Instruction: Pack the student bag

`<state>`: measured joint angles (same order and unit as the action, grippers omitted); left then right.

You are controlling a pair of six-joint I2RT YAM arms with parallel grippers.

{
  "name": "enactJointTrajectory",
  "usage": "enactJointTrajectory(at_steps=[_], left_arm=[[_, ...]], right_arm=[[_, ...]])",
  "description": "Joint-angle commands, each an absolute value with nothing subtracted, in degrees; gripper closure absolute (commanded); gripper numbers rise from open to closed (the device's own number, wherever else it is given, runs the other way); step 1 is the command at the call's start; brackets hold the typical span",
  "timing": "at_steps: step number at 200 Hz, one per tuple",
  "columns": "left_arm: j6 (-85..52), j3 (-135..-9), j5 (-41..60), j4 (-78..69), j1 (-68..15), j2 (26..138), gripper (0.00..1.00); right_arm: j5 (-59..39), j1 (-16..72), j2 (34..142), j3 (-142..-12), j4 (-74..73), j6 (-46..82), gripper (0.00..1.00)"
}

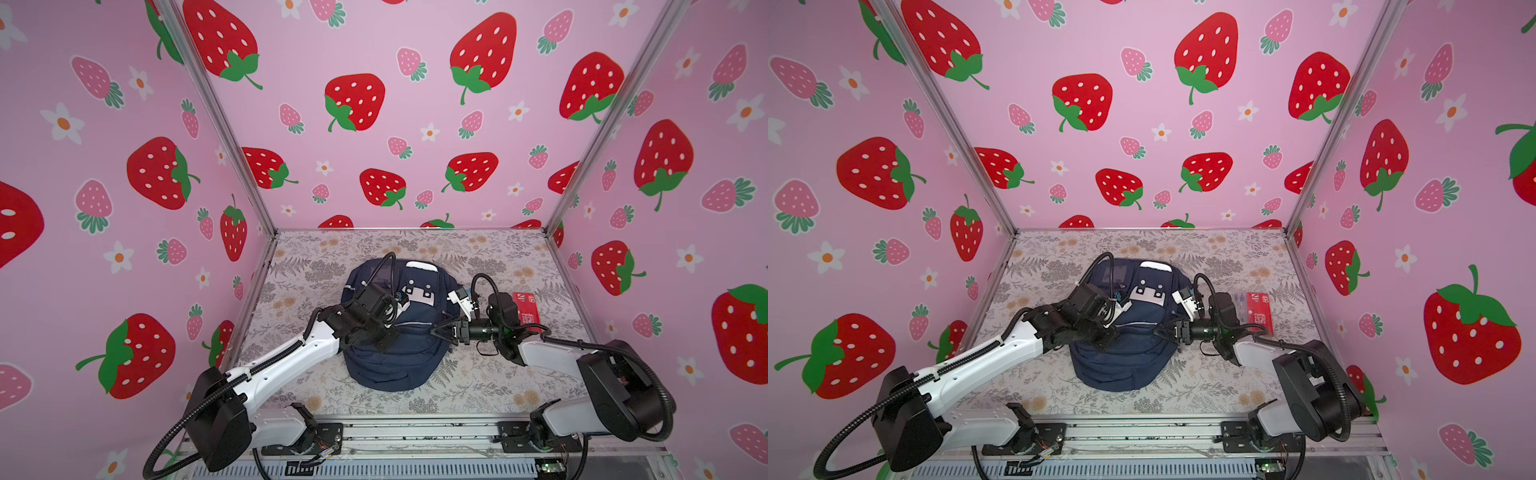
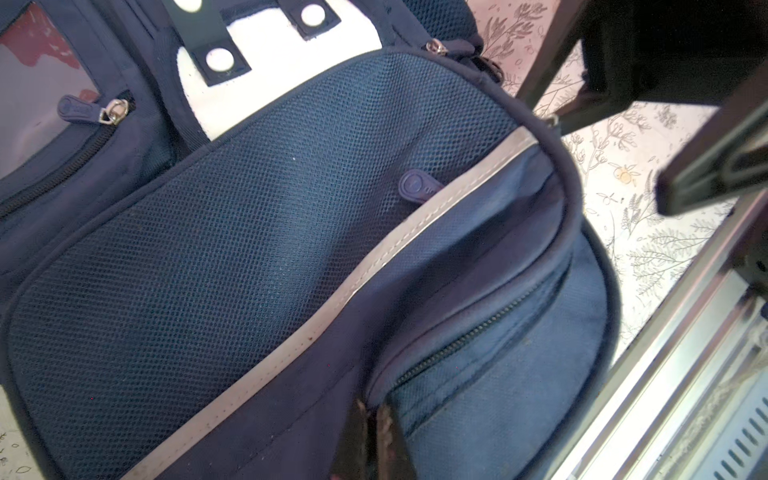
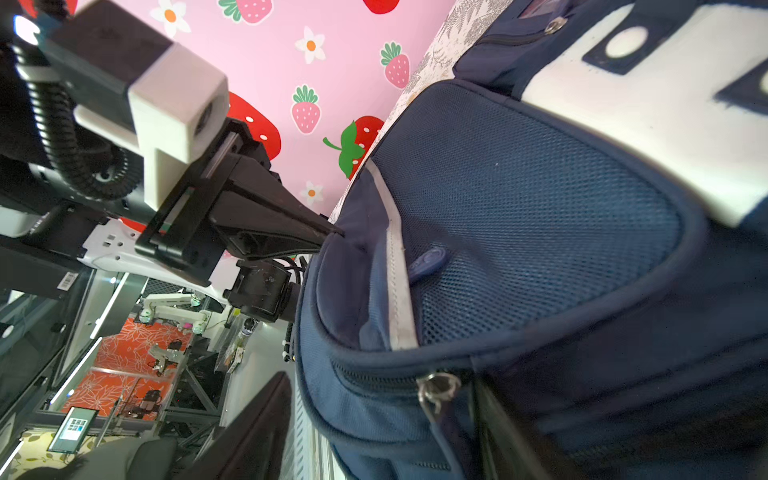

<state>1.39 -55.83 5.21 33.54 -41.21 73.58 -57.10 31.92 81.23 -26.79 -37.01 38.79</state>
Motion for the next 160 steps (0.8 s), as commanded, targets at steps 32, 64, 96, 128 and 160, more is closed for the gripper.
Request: enactJointTrajectory(at_steps=[32,64,96,128,160], left_arm=[[-0.04,-56.03,5.95,29.75,-40.61,73.62,1.00],[-0.09,-56.22,5.87,29.79,-40.53,73.91,1.00],[-0.18,-56.33,5.89,29.86,-40.58,74.09,1.00],[-0.26,-56.47,5.85,29.97,-40.45,74.44,1.00],[-0.27,-56.56,6.18,29.98,-40.43,74.86,1.00]], right_arm=[[-52.50,34.74,81.16,-27.81,-31.72,36.52,0.46],[-47.10,35.77,78.26,-27.96,-26.57,34.83,0.62],[-44.51,35.90,76.62,-27.80,-22.62,33.64,0.79],[-43.40,36.04,75.76,-27.21,-20.76,32.70,0.86],[-42.00,36.17,74.71,-26.86,-20.24,33.09,0.97]])
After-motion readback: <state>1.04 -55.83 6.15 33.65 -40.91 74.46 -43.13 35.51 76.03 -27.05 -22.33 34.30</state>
